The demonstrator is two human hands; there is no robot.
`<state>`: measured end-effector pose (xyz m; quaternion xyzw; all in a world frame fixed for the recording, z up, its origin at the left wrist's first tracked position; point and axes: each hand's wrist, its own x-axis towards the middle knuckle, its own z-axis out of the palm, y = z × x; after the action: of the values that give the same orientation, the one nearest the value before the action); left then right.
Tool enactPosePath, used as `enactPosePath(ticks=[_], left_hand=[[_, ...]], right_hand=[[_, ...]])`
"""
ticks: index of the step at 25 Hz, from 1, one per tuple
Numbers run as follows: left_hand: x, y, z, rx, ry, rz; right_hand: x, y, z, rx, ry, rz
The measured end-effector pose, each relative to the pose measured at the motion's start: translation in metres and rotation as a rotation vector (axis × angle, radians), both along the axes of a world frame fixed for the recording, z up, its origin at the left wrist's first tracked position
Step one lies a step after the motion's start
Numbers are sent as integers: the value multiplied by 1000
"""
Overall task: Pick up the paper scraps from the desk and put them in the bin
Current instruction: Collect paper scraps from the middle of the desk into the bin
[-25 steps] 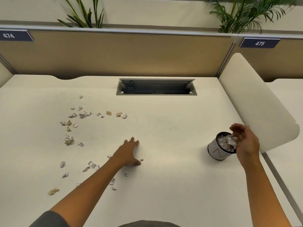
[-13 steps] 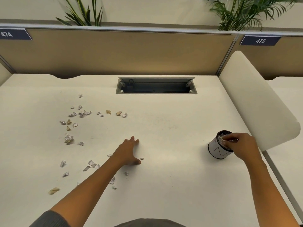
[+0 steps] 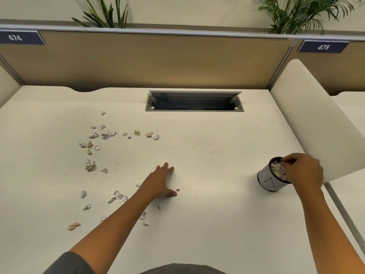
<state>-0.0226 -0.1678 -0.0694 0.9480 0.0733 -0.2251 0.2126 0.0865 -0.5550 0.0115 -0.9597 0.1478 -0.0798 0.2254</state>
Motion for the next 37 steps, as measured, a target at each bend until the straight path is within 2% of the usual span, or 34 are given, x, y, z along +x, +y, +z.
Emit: enactPosePath(ticks=[2, 4, 8, 12, 16, 19, 25, 29, 32, 35, 37], left_hand=[[-2, 1, 0, 11, 4, -14], [-3, 1, 1, 40, 10, -40], [-7, 12, 8, 51, 13, -55], [-29, 44, 10, 195, -142, 60], [-66, 77, 2, 145, -149, 176], [-87, 85, -3, 173, -175, 187], [-118, 81, -9, 88, -139, 197], [-137, 87, -7, 61, -114, 116], [-152, 107, -3, 73, -114, -4], [-169, 120, -5, -28, -146, 71], [-177, 120, -10, -45, -229, 146]], right_hand=[[-5, 10, 5, 84, -92, 12], [-9, 27, 11, 269, -137, 57], [-16, 68, 11, 435, -136, 282], [-32, 121, -16, 492, 7, 443], [-63, 169, -56, 536, 272, 610], [-80, 192, -79, 532, 424, 667], [-102, 232, -101, 477, 427, 762], [-119, 266, -101, 424, 462, 961], [-131, 283, -99, 304, 507, 1145], [-140, 298, -102, 154, 503, 1306], [-144, 309, -104, 150, 493, 1339]])
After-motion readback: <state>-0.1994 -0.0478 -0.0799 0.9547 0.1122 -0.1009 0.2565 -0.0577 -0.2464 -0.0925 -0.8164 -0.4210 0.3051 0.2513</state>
